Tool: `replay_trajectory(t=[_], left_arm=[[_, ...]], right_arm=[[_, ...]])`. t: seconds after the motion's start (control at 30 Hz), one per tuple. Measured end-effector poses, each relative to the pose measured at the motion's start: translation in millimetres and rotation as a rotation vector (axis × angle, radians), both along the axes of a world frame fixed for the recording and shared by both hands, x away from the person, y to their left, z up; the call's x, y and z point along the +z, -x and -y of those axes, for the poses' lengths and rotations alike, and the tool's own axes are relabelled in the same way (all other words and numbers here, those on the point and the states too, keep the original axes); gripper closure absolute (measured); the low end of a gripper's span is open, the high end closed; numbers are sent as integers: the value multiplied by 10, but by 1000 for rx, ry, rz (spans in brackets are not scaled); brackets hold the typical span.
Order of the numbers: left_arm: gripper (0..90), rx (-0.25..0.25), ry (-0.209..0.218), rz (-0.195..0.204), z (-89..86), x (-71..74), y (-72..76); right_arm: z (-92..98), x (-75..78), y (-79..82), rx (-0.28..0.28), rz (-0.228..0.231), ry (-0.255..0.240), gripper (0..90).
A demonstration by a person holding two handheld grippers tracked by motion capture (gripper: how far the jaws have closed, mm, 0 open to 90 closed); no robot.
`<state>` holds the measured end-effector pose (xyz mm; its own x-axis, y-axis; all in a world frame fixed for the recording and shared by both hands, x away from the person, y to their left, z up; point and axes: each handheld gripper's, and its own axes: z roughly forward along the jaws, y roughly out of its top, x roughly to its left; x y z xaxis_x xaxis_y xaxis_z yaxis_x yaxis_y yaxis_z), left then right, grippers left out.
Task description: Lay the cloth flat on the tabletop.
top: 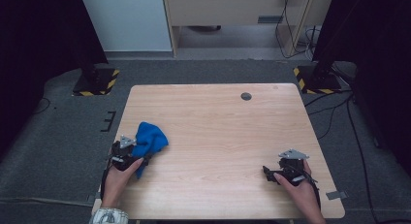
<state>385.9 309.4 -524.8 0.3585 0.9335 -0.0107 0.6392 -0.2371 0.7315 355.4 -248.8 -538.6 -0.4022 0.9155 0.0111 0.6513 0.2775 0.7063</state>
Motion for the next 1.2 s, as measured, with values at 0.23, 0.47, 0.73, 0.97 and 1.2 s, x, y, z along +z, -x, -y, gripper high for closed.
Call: replay_trajectory(t=[0.23,0.47,0.73,0.97,1.2], left_arm=[[79,6,9,-31,-11,-62,-20],[312,-34,-26,-20,40,-52,-8],[643,-66,17,2,14,55,66],[613,-78,32,67,91,241,192],[565,-81,63,138,149,346,205]], right_arm=[[0,-1,-1,1,1,1,20],[1,-1,-1,2,0,1,20],[0,0,-1,2,0,1,20],[-1,0,0,0,0,1,20],[-7,1,3,1,-1,0,20]])
